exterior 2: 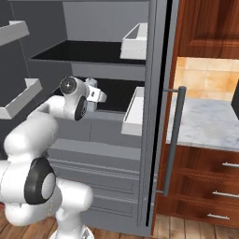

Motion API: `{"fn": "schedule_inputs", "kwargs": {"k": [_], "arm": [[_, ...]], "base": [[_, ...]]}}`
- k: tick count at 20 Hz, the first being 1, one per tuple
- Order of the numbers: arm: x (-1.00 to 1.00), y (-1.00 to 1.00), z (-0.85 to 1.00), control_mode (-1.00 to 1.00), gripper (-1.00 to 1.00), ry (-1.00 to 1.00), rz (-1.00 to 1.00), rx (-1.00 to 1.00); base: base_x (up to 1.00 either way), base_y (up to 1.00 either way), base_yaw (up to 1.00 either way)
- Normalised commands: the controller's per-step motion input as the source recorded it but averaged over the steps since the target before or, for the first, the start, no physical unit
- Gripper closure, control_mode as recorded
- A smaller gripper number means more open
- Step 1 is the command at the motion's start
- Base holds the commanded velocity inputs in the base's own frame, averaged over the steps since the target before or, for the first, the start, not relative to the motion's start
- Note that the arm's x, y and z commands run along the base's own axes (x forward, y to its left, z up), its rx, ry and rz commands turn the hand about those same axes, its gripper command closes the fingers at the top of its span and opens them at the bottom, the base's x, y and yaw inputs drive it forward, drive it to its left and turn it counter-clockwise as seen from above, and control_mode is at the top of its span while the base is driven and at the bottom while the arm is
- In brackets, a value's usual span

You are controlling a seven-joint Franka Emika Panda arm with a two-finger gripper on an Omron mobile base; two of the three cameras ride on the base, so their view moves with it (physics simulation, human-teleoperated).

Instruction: Take a sugar cube from the saucer and place it inside the coffee. Then, grab milk from the fridge and place it next to the coffee on the counter to sweeten the coffee.

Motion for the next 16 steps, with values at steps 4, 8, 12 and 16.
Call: {"fn": "schedule_inputs", "kwargs": {"k": [4, 8, 12, 16], "arm": [[-1.00, 0.35, 0.20, -1.00, 1.00, 0.00, 0.00, 0.00], [-1.00, 0.26, 0.01, -1.00, 1.00, -0.12, 0.00, 0.00], [-1.00, 0.03, 0.14, -1.00, 1.00, -0.26, 0.00, 0.00], [-1.00, 0.00, 0.30, -1.00, 1.00, -0.24, 0.00, 0.00]], "base": [[0.00, 0.00, 0.00], [0.00, 0.00, 0.00], [0.00, 0.00, 0.00], [0.00, 0.00, 0.00]]}}
